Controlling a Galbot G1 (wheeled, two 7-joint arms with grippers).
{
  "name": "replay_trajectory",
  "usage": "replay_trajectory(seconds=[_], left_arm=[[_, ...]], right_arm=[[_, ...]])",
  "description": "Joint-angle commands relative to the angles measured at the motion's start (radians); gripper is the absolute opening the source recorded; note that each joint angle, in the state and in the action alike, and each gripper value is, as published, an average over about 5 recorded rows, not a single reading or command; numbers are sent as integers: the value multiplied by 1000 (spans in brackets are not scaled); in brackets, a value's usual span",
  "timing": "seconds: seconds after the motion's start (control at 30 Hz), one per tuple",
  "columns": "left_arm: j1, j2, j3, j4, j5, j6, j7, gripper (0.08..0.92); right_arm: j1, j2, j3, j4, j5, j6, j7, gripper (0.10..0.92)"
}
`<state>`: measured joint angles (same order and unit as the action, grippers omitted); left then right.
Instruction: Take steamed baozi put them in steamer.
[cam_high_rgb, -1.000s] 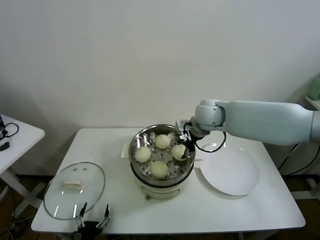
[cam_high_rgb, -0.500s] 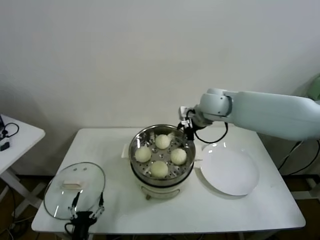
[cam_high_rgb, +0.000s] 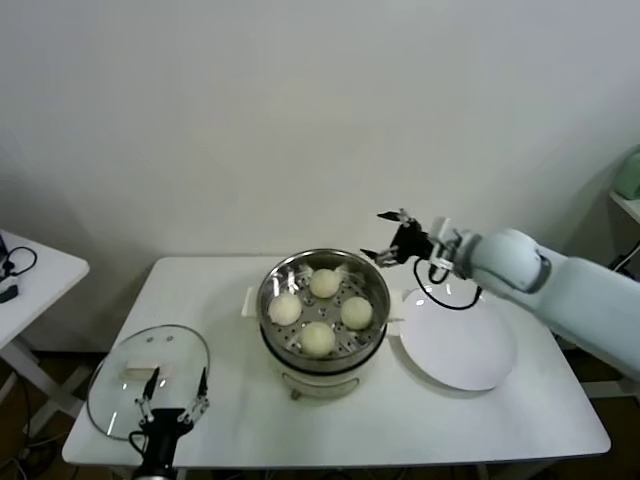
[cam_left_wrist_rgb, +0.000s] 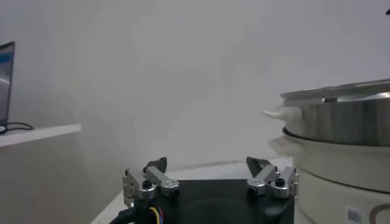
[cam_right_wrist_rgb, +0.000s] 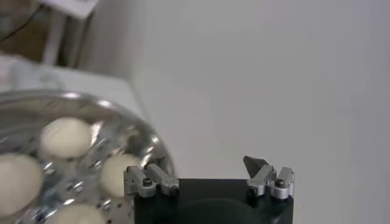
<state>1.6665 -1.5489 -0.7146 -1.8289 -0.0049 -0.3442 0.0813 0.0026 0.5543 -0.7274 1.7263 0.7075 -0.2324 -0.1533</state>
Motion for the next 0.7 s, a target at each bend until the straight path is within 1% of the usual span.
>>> replay_trajectory(seconds=[0.03, 0.23, 0.47, 0.7], left_arm=[[-6, 3, 1, -16, -13, -1, 3, 823], [-3, 5, -3, -8, -15, -4, 2, 823], [2, 8, -7, 2, -16, -11, 1, 823], [4, 5, -7, -2, -17, -16, 0, 823]], right_arm=[[-1306, 1, 1114, 71, -82, 318, 185, 823], [-1554, 201, 1279, -12, -115, 474, 88, 823], [-1636, 380, 1292, -112, -108, 712, -9, 823], [-1683, 480, 1288, -105, -100, 781, -29, 823]])
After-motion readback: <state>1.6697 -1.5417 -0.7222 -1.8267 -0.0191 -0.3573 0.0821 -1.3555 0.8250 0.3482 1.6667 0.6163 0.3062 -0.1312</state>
